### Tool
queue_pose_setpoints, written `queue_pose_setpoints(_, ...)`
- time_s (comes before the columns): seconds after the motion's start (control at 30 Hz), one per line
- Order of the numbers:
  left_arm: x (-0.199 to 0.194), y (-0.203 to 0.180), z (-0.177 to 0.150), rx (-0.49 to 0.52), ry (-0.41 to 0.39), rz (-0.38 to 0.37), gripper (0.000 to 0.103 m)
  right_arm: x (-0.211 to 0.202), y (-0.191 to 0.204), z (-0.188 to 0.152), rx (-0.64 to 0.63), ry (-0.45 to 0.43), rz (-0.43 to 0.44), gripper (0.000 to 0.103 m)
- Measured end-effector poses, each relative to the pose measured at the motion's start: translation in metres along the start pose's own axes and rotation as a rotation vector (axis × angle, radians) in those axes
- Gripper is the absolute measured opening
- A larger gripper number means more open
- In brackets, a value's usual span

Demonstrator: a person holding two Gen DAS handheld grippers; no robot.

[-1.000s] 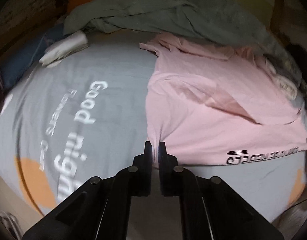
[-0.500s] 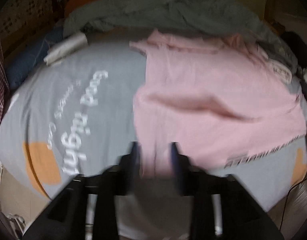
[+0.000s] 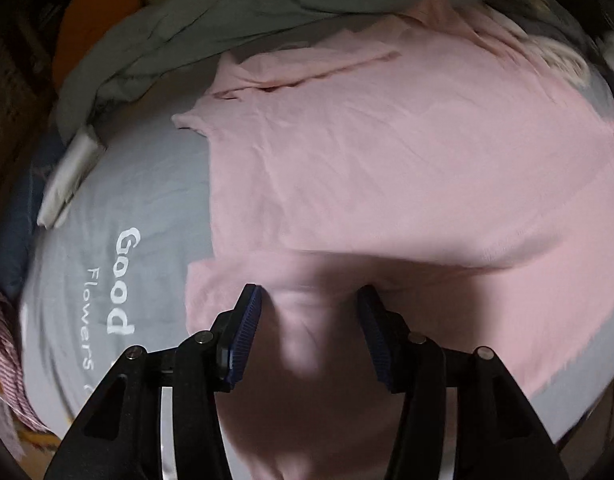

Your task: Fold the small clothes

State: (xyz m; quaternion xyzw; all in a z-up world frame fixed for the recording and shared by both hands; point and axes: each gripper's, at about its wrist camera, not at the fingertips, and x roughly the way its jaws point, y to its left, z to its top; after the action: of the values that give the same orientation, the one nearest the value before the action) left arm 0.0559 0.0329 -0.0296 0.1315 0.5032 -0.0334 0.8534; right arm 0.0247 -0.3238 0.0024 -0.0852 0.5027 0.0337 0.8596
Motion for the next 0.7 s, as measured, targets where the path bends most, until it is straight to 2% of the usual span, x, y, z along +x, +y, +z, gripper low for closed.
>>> queue_pose_setpoints(0.07,0.002,0.010,0.009,-0.048,-0.022,-0.005,0.051,0.002,-0.008,0.011,0.053,-0.033,-0.004,0.029)
queue_pose_setpoints(0.13,0.003,0.016,0.011,-0.061,-0.067,0.028,0.055,0.006,-0.020,0.022,0.120,-0.064,-0.022,0.029)
queue_pose_setpoints(0.2,0.007,0.020,0.009,-0.069,-0.077,0.058,0.058,0.009,-0.026,0.026,0.150,-0.076,-0.030,0.029)
queue_pose_setpoints(0.3,0.005,0.027,0.002,-0.109,-0.106,0.045,0.059,0.008,-0.035,0.021,0.182,-0.090,-0.009,0.029)
queue_pose_setpoints(0.37,-0.003,0.030,-0.004,-0.138,-0.153,0.076,0.059,0.003,-0.042,0.015,0.209,-0.115,-0.006,0.029)
queue_pose_setpoints(0.5,-0.020,0.041,-0.012,-0.194,-0.243,0.171,0.067,-0.008,-0.063,0.008,0.252,-0.136,-0.031,0.030)
queue_pose_setpoints(0.57,-0.021,0.049,-0.014,-0.227,-0.237,0.157,0.067,-0.009,-0.079,0.009,0.294,-0.133,-0.022,0.034)
queue_pose_setpoints(0.7,-0.008,0.062,-0.015,-0.303,-0.167,0.050,0.067,0.000,-0.100,0.009,0.383,-0.115,0.064,0.035)
